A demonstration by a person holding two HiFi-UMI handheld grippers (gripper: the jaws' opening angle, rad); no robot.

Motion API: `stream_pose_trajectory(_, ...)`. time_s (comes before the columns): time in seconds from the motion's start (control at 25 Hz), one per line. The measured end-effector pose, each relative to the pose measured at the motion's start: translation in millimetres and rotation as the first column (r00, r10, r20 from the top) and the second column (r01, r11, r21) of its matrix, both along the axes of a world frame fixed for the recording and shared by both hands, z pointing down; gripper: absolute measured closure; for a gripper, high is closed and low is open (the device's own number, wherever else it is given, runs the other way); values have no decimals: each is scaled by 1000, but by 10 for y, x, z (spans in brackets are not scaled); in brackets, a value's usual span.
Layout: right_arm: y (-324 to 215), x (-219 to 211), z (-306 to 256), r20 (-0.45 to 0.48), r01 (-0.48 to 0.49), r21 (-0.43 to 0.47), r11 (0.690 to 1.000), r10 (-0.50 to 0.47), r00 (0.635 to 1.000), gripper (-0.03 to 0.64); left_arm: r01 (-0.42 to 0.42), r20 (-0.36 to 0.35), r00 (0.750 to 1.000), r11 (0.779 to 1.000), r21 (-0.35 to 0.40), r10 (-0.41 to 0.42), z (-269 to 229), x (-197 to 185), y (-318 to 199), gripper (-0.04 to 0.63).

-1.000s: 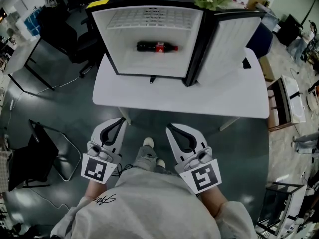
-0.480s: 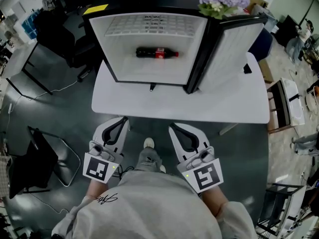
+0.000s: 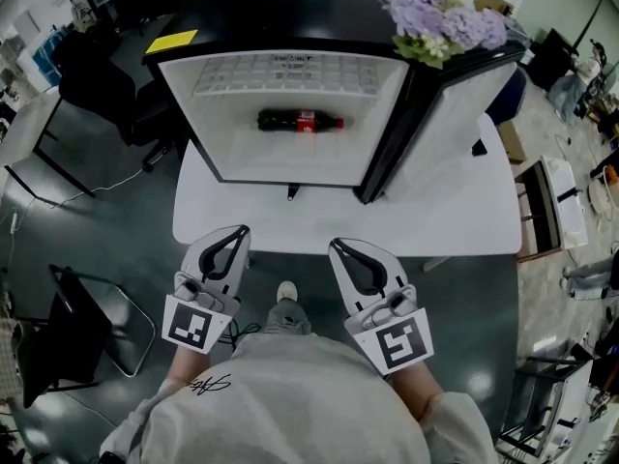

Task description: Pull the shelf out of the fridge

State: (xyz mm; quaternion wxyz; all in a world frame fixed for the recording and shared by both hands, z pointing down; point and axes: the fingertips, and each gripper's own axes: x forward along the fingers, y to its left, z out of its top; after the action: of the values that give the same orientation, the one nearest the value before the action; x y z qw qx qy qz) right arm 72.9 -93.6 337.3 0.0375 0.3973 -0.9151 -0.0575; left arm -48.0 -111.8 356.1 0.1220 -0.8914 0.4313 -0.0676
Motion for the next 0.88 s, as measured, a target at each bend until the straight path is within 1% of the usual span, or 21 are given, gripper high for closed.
stream_pose_trajectory(0.28,-342,-32,-38,7,-16,2,1000,16,1000,603,-24,-1,1000,1000,3,24,-53,8,-358,591)
stream_pose_trajectory(0.4,-468,-62,-52,5,-23,-1,1000,23,1000,603,-30,4,1000,1000,-1,30,-71,-24,-492,591)
stream_pose_trajectory(0.68,-738,-147,-102,7,-43,5,999,43,999,603,-50,0,999,999,14,50,-152,-103,-765,591)
stream_pose_trajectory(0.88,-913,-229,-148,5,-53,28,998,53,999,603,-70,8,998,997,18,70,-176,-165,-941,591)
